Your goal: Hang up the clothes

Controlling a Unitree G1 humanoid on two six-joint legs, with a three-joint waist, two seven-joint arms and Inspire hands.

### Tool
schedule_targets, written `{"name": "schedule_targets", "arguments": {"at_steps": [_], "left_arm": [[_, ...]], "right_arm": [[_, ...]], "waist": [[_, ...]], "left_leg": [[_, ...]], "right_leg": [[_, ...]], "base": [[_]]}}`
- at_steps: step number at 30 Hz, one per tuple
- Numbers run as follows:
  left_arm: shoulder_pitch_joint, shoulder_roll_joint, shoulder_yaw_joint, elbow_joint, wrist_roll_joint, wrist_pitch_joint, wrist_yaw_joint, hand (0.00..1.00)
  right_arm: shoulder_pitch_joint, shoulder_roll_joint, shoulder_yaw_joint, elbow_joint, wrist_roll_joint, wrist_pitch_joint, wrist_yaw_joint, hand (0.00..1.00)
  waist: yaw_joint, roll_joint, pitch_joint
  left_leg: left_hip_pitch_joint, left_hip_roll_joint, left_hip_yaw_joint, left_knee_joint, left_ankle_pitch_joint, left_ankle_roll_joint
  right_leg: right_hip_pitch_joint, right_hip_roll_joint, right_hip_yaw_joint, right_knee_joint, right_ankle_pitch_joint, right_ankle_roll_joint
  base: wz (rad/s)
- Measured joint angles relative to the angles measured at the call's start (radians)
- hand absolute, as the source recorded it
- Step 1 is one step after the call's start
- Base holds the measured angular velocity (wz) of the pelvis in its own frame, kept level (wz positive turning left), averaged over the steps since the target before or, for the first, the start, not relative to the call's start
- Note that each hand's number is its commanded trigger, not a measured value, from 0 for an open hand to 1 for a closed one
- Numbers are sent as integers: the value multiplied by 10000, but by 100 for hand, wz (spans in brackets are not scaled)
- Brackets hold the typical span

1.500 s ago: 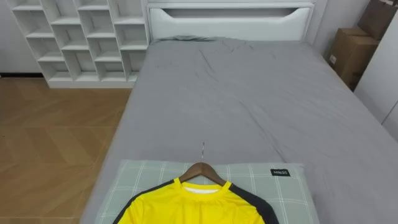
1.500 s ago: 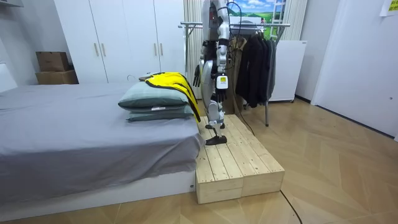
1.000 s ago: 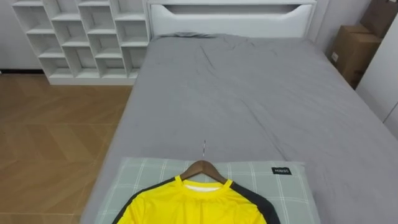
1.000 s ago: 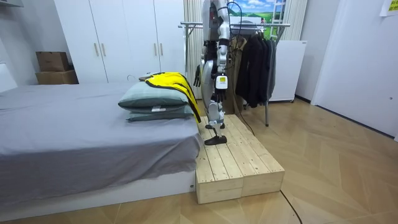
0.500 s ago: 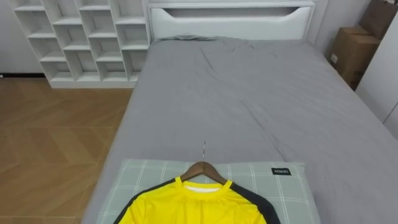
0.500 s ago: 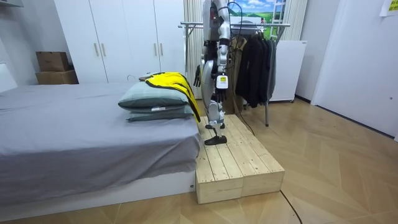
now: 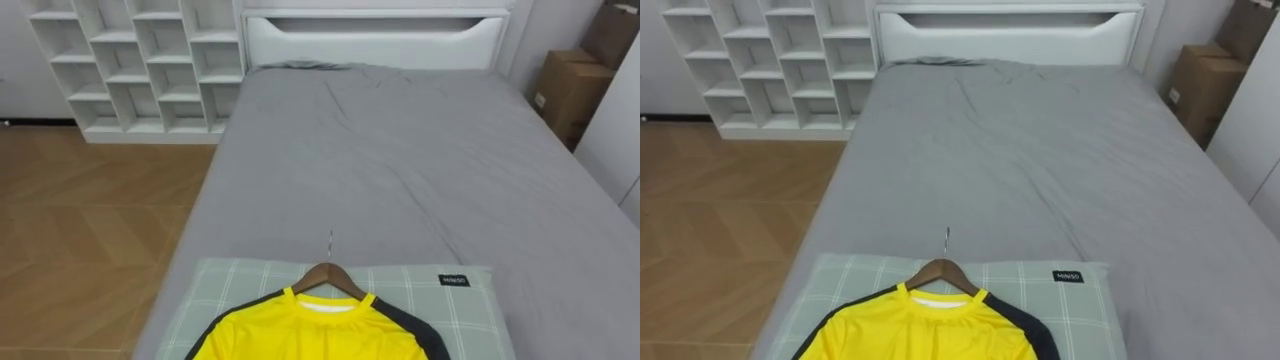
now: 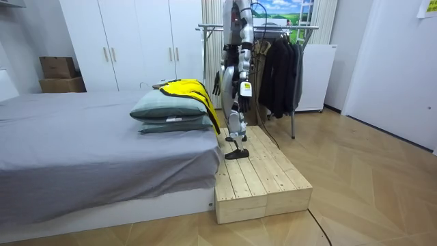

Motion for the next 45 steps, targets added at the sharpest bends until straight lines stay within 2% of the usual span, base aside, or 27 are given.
{"name": "schedule_targets", "arguments": {"at_steps": [3,7,11,15,17,22,25,28,34,39,42,45], "left_arm": [[2,0,374,-460,-45,-142,710,0],[88,33,647,-1314,180,-330,1659,0],[159,114,727,-1447,261,-499,2412,0],[181,152,778,-1727,1211,-658,3177,0],[185,198,775,-2073,1694,-668,3596,0],[188,224,712,-3786,2576,-1088,4739,0],[77,271,621,-4293,3447,-1332,5046,0],[73,281,617,-4862,4239,-1434,5298,0],[-28,290,544,-5549,5497,-1515,5733,0],[-457,351,325,-5790,5928,-1628,6015,0],[-462,360,324,-6455,6292,-1622,6037,0],[-475,538,338,-7025,7073,-1626,6114,0]], "right_arm": [[26,-15,-1,-28,-41,9,-91,0],[93,-159,-44,-56,-424,20,-101,0],[100,-216,-99,-58,-509,-1,-118,0],[88,-312,-11,-61,-600,-24,-286,0],[125,-361,-17,-59,-619,-64,-331,0],[149,-410,-199,-74,-977,-199,-603,0],[152,-413,-198,-78,-1152,-415,-621,0],[249,-411,-197,-88,-1211,-551,-620,0],[171,-413,-204,-121,-1335,-566,-560,0],[151,-484,-206,-121,-1336,-569,-525,0],[223,-533,-249,-157,-1334,-569,-417,0],[220,-553,-433,-153,-1374,-566,-268,0]], "waist": [[167,25,-64],[272,72,-84],[383,123,-85],[480,149,-89],[446,157,-92],[401,200,-117],[380,232,-165],[342,203,-178],[158,210,-182],[144,328,-196],[110,352,-208],[69,384,-200]], "left_leg": [[79,-10,-54,-13,0,0],[80,-7,-55,-13,1,0],[191,-21,-68,-89,3,-3],[317,-62,-146,-236,99,-26],[298,-63,-223,-238,125,-41],[247,-89,-315,-238,225,-69],[166,-117,-328,-255,227,-66],[168,-135,-322,-315,231,-59],[146,-149,-383,-232,230,-58],[153,-165,-415,-261,229,-58],[184,-174,-415,-322,229,-58],[245,-175,-402,-359,230,-57]], "right_leg": [[115,0,-86,-1,0,0],[134,-2,-113,-3,0,0],[235,-12,-142,-10,0,0],[261,-27,-189,-21,-1,-1],[268,-27,-357,-20,-2,-2],[280,-27,-436,-40,-5,-5],[266,-27,-422,-168,0,-12],[236,-47,-415,-177,0,-12],[234,-54,-509,-162,3,-10],[236,-63,-560,-157,7,-12],[229,-71,-525,-166,7,-12],[253,-72,-461,-164,7,-12]], "base": [[3],[0],[0],[5],[13],[4],[0],[0],[3],[2],[0],[-1]]}}
